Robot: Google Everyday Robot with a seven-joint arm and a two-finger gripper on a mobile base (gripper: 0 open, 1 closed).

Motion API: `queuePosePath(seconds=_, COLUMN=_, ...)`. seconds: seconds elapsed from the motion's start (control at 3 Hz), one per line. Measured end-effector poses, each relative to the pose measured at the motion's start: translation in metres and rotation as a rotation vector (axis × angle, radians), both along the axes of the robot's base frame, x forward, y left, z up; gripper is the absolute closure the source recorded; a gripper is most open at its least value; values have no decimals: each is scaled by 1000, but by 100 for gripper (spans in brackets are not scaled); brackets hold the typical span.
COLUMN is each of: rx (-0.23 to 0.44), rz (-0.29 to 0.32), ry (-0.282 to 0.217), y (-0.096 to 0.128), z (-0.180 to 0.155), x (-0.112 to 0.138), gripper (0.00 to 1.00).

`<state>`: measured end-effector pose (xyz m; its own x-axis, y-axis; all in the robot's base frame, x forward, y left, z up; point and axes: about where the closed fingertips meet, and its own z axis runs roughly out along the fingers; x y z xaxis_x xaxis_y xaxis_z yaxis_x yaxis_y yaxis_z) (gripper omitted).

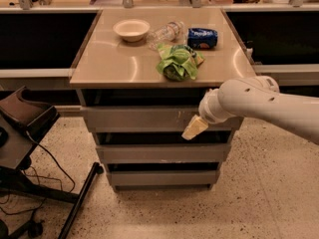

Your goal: Open top drawer

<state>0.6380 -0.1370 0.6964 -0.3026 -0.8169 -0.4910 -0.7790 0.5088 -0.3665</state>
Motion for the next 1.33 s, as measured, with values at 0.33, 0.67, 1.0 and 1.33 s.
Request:
queuePosePath(seconds=0.33, rx=0, rz=0, ry=0, y=0, z=0, x=0, gripper=0)
queuePosePath(seconds=0.67, rx=11, rz=8, ry=7, y=0, z=-6, x=4, gripper=0)
queuePosePath(seconds=1.0, rx=57, rz=44, ry=50, y=3, z=-43, x=42, gripper=0)
queuePosePath(seconds=1.33, rx=73, rz=40, ry=42, y=4, z=-52, x=63, gripper=0)
